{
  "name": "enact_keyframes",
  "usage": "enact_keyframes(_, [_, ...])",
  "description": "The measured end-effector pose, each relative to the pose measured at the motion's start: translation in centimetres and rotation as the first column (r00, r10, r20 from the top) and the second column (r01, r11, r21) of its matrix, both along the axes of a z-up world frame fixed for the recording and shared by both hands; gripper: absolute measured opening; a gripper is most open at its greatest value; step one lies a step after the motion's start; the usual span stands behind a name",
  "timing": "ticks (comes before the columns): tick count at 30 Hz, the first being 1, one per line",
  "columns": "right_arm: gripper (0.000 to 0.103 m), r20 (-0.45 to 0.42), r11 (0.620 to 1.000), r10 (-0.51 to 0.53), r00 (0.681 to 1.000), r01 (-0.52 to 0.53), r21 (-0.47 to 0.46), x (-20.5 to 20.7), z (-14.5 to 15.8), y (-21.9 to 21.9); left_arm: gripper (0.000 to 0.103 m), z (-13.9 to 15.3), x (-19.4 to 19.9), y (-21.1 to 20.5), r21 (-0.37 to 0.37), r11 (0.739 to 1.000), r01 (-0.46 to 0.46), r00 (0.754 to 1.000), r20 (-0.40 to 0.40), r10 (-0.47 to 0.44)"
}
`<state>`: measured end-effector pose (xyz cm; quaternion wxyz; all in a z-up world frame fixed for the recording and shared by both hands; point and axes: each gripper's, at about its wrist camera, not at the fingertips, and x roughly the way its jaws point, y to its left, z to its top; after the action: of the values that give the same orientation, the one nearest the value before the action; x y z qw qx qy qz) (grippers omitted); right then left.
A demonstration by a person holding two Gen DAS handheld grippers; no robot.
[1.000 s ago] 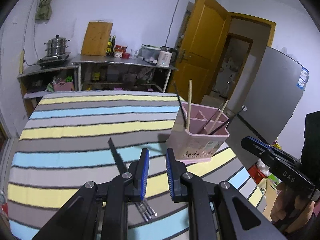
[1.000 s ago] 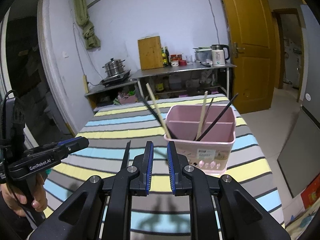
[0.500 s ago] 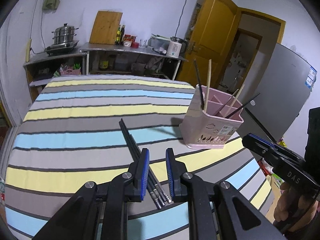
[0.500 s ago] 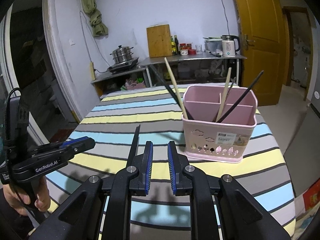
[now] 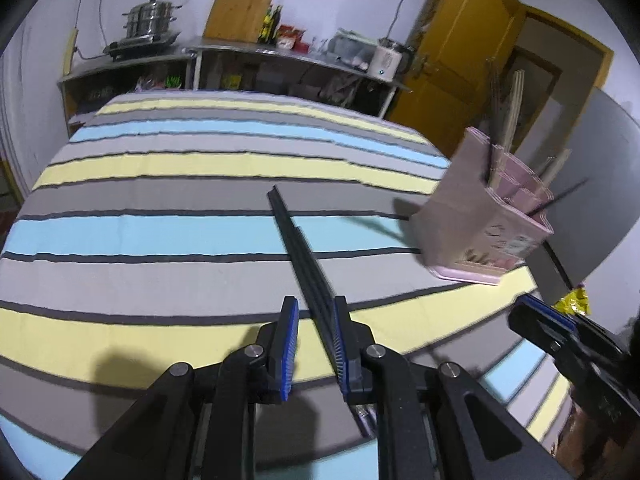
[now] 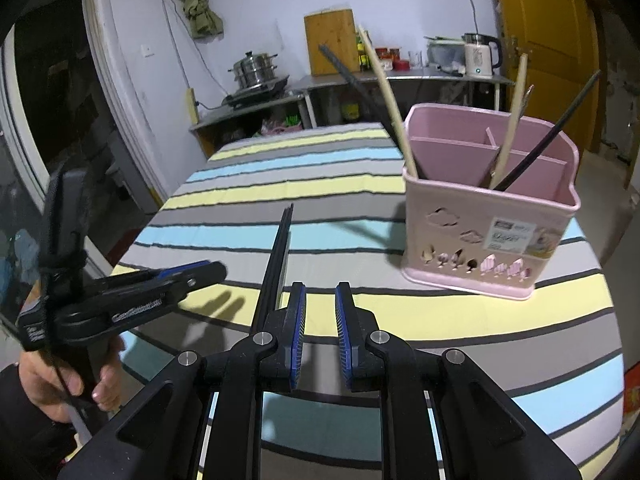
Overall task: Organize utensils
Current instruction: 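Move both open tools back down to the remaining utensils on the table, then close the left tool on a black chopstick while the right tool grasps a thin metal utensil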
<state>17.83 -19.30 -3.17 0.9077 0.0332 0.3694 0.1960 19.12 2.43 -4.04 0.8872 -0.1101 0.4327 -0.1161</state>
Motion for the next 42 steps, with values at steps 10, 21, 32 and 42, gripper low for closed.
enact_keyframes(10, [0.015,-0.059,1.000,0.013,0.998,-0.014,-0.002,1.9,-2.5,0.5,0.024,-3.9,4.2,-0.3,0.005,0.999,-0.043,0.997,-0.066,0.043])
enact_keyframes(21, [0.015,-0.076,1.000,0.014,0.997,-0.014,-0.001,2.7,-3.1,0.7,0.027,-3.9,3.9,-1.2,0.116,0.993,-0.029,1.000,-0.004,0.030])
enact_keyframes(32, [0.015,-0.081,1.000,0.018,0.997,-0.017,0.005,3.1,-3.4,0.9,0.018,-3.8,2.6,0.5,0.151,0.988,-0.022,1.000,-0.014,0.025])
enact_keyframes(42, [0.015,-0.134,0.997,0.083,0.988,-0.082,0.013,6.9,-5.5,5.1,0.016,-3.6,1.6,4.1,0.132,0.989,-0.068,0.997,-0.035,0.074])
